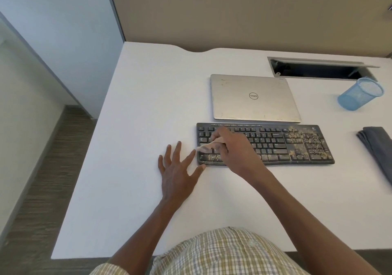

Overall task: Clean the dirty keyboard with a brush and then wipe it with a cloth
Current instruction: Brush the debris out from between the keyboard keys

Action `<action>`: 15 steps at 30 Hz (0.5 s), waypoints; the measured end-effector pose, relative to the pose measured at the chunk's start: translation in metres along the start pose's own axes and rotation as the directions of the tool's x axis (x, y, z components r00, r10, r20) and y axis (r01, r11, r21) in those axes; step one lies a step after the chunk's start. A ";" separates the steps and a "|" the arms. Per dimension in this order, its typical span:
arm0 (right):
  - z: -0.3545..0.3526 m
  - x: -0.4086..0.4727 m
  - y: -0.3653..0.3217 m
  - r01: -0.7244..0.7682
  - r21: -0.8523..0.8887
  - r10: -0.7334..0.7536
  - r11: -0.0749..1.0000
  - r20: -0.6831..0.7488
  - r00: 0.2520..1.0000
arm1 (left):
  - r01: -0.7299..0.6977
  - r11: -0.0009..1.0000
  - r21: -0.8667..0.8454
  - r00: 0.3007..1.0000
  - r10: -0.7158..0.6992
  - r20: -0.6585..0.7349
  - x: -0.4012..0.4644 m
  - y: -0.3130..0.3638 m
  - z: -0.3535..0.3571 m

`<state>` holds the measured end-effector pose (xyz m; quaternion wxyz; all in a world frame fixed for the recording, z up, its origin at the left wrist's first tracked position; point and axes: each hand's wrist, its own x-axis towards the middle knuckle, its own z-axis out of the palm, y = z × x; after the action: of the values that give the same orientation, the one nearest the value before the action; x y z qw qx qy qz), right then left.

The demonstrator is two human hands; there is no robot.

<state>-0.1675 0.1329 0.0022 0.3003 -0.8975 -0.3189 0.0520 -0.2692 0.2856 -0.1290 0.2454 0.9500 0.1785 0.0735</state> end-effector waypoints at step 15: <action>0.003 0.001 -0.002 0.065 -0.161 -0.050 0.985 0.093 0.994 | -0.017 1.000 -0.002 0.999 0.017 -0.034 -0.001 -0.003 0.003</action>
<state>-0.1686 0.1357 0.0008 0.2125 -0.9062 -0.3610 0.0568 -0.2703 0.2860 -0.1331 0.2428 0.9499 0.1743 0.0918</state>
